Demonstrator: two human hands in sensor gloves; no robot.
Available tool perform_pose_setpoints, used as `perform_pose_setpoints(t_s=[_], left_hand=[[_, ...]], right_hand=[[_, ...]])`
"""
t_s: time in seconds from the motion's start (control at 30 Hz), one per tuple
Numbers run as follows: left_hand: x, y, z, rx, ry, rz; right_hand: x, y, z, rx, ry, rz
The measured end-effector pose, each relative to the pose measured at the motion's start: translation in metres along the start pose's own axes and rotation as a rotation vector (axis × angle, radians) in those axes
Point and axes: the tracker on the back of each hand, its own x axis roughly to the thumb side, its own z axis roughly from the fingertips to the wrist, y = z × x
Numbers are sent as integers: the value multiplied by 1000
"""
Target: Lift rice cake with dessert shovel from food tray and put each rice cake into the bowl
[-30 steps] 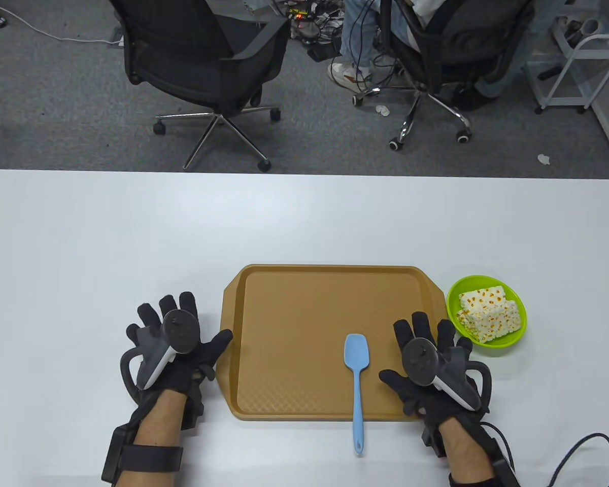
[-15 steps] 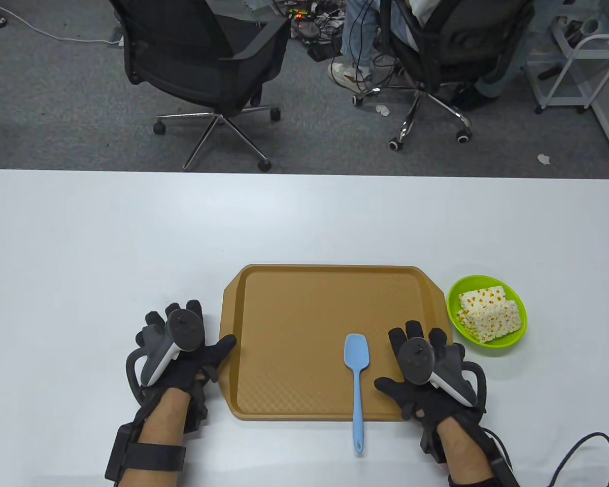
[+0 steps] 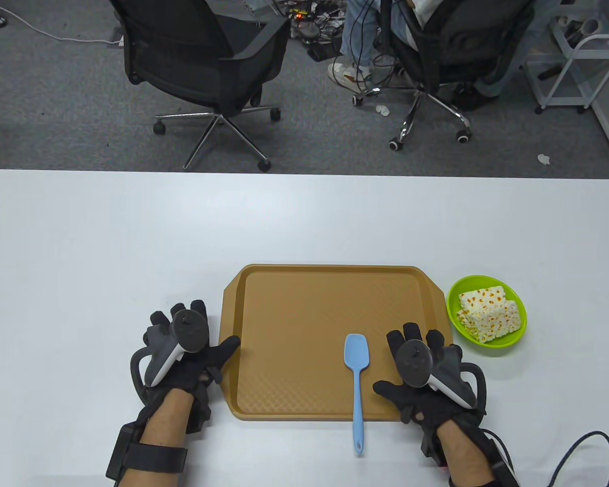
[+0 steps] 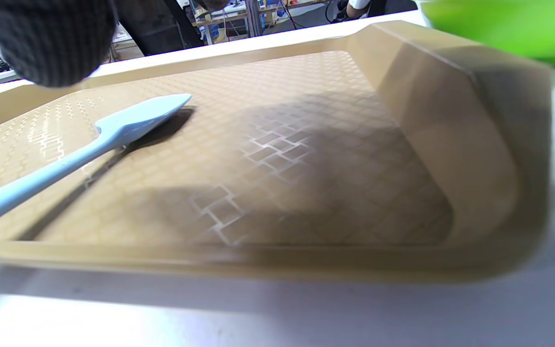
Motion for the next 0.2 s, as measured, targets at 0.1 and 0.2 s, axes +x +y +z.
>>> perform_pose_setpoints(t_s=[0.1, 0.2], left_hand=[[-1, -2, -1, -14, 5, 9], [-4, -3, -2, -25, 11, 25]], right_hand=[[1, 2, 0, 27, 13, 13], [1, 3, 0, 36, 11, 7]])
